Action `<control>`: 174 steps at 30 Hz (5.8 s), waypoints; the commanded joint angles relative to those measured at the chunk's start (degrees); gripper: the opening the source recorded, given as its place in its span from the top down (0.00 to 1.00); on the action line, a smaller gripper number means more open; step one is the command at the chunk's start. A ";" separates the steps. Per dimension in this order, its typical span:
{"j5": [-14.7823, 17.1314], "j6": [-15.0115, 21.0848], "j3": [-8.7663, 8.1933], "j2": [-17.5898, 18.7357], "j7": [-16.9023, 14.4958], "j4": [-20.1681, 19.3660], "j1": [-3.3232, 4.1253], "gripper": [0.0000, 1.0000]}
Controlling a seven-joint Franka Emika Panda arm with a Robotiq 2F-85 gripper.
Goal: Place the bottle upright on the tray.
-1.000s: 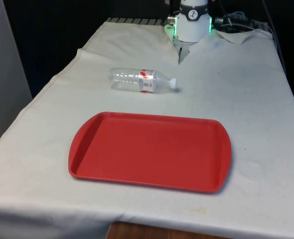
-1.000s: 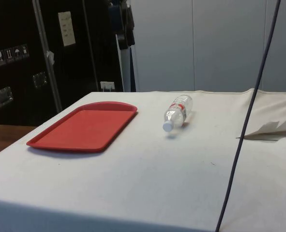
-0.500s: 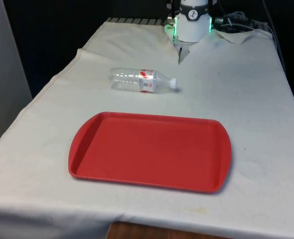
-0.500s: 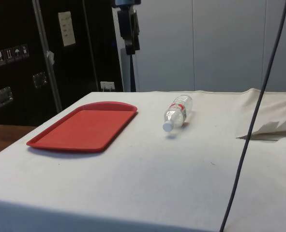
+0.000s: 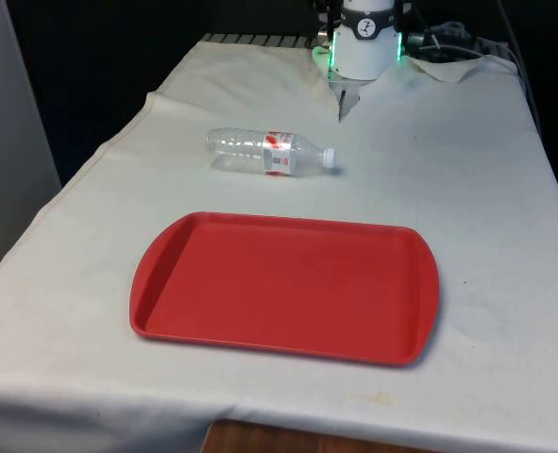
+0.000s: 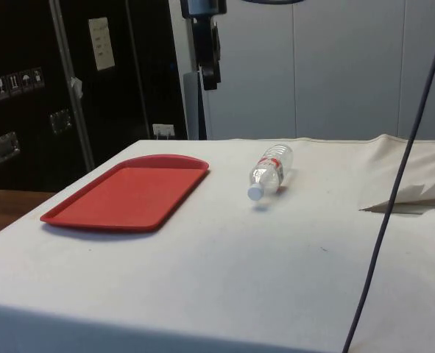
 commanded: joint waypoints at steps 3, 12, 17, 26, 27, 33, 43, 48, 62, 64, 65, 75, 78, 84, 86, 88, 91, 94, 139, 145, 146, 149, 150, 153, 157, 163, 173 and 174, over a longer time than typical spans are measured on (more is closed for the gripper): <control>-0.40 1.43 0.06 -0.80 -0.17 -1.20 0.00 0.00; -0.34 4.53 0.00 -2.23 -1.83 -4.64 0.00 0.00; -0.29 6.47 -0.11 -2.86 -3.15 -6.47 -0.06 0.00; -0.29 7.73 -1.09 -3.27 -6.07 -8.25 -0.86 0.00; 0.00 6.93 -1.03 -2.69 -6.02 -7.56 -0.74 0.00; -0.23 8.54 -2.18 -3.32 -8.77 -9.45 -1.43 0.00; -0.11 10.14 -3.84 -2.92 -12.32 -10.94 -1.72 0.00; 0.00 10.71 -4.35 -2.75 -13.52 -11.34 -1.72 0.00; 0.29 13.01 -5.67 -0.86 -17.65 -12.09 -1.95 0.00; 0.00 12.49 -5.73 -0.57 -17.82 -11.86 -2.01 0.00; 0.29 13.46 -5.84 -0.52 -18.45 -12.26 -2.01 0.00; 0.29 15.36 -6.47 0.29 -20.86 -13.35 -2.12 0.00; 0.29 16.10 -6.53 0.57 -21.72 -13.87 -2.23 0.00; 0.29 17.02 -6.76 0.86 -22.92 -14.61 -2.29 0.00; 0.17 17.53 -6.99 0.92 -23.66 -14.95 -2.35 0.00; 0.06 17.76 -7.22 0.92 -24.18 -15.24 -2.46 0.00; -0.17 18.05 -7.39 0.92 -24.69 -15.36 -2.58 0.00; -0.57 18.74 -7.85 1.03 -25.73 -15.70 -2.69 0.00; -2.58 27.67 -12.15 5.56 -37.70 -17.53 -3.15 0.00; -4.93 27.44 -12.20 5.61 -37.70 -17.48 -3.21 0.00; -5.73 27.39 -12.20 5.61 -37.70 -17.42 -3.21 0.00; -6.93 27.27 -12.26 5.67 -37.64 -17.36 -3.21 0.00; -5.50 27.04 -12.15 5.16 -38.22 -17.70 -3.04 0.00; -8.02 27.22 -12.26 5.73 -37.59 -17.36 -3.21 0.00; -9.97 27.10 -12.32 5.84 -37.53 -17.30 -3.21 0.00; -12.09 26.99 -12.38 5.96 -37.41 -17.30 -3.21 0.00; -15.81 26.99 -12.43 6.53 -37.36 -17.13 -3.21 0.00; -16.16 26.99 -12.43 6.53 -37.36 -17.13 -3.21 0.00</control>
